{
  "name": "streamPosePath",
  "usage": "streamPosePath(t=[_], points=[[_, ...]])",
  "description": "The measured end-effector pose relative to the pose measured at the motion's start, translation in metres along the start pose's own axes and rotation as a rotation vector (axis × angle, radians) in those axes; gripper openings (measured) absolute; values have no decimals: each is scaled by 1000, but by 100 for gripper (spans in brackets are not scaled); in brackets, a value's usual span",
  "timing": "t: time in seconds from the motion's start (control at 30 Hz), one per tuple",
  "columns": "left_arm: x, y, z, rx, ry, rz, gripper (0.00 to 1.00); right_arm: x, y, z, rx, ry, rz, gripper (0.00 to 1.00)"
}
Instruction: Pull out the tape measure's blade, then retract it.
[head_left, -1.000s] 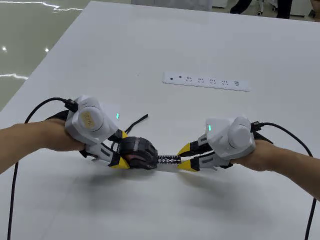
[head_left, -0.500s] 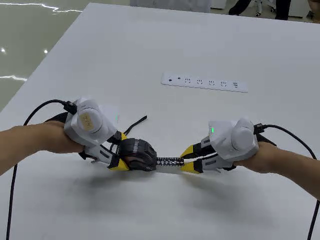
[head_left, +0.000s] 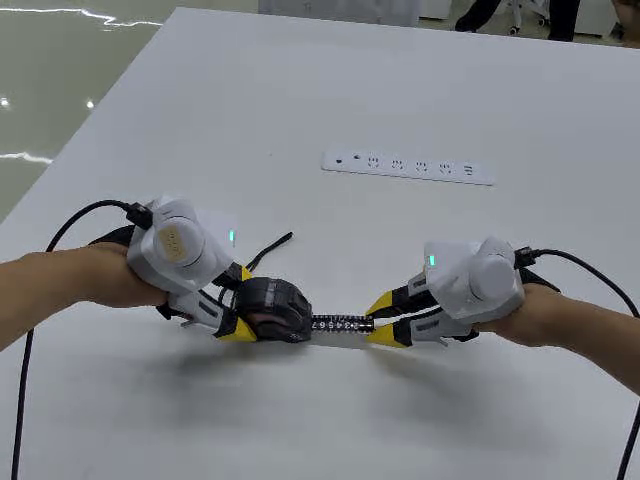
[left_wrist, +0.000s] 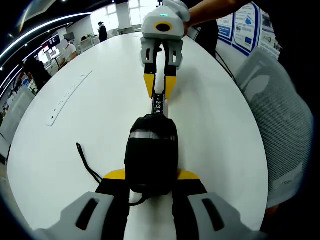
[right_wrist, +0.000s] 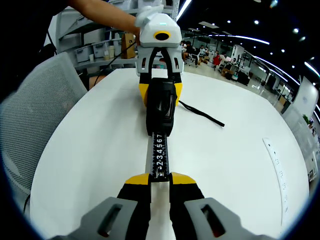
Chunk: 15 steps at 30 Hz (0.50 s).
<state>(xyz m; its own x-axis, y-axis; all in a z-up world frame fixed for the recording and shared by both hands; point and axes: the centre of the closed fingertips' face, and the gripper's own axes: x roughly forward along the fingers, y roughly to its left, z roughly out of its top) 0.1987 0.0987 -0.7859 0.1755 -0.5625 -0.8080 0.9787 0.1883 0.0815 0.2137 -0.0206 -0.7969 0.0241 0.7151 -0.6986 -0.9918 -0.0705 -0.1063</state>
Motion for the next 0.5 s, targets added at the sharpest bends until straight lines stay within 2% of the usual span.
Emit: streamPosePath(t=[0.5], points=[[1, 1, 0, -1, 3, 2, 27, -8, 0, -6, 11, 5, -4, 12]])
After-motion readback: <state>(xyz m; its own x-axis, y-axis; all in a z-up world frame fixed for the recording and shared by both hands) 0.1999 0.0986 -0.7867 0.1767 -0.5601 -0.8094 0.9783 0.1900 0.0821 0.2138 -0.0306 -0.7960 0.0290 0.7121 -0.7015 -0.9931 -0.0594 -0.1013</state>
